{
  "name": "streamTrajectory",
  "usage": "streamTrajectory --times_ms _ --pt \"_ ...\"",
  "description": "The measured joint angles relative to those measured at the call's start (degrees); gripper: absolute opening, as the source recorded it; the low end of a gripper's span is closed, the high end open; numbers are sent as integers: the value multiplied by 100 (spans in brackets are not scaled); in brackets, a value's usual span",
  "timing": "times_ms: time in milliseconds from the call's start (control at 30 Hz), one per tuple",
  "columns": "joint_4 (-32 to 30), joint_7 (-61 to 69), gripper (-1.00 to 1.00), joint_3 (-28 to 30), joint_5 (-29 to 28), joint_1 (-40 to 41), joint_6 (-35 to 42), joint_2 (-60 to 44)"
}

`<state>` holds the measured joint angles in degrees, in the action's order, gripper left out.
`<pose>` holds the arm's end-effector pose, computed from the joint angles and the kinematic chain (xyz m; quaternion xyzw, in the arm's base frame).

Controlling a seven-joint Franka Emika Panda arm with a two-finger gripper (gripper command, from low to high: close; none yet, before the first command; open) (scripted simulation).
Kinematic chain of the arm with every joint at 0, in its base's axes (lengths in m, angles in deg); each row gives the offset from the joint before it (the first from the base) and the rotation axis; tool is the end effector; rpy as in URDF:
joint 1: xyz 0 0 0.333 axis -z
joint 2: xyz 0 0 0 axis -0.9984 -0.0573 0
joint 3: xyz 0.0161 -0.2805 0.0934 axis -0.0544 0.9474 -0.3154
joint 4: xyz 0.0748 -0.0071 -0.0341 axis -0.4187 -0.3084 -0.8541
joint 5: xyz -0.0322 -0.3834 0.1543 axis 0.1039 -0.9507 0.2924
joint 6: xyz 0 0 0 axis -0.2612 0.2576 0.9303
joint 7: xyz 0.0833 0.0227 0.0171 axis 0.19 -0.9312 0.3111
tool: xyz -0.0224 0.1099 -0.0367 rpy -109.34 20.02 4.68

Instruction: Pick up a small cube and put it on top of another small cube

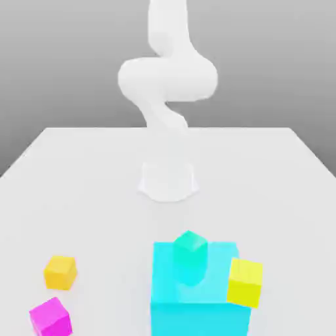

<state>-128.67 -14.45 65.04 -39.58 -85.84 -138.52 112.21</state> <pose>0.4221 -0.0142 0.6570 -0.8480 0.3894 -0.3276 0.1482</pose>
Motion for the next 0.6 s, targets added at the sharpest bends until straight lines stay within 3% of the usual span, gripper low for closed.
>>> streamTrajectory --times_ms 600 --pt "-24 -1084 0 592 428 719 -1146 -3774"
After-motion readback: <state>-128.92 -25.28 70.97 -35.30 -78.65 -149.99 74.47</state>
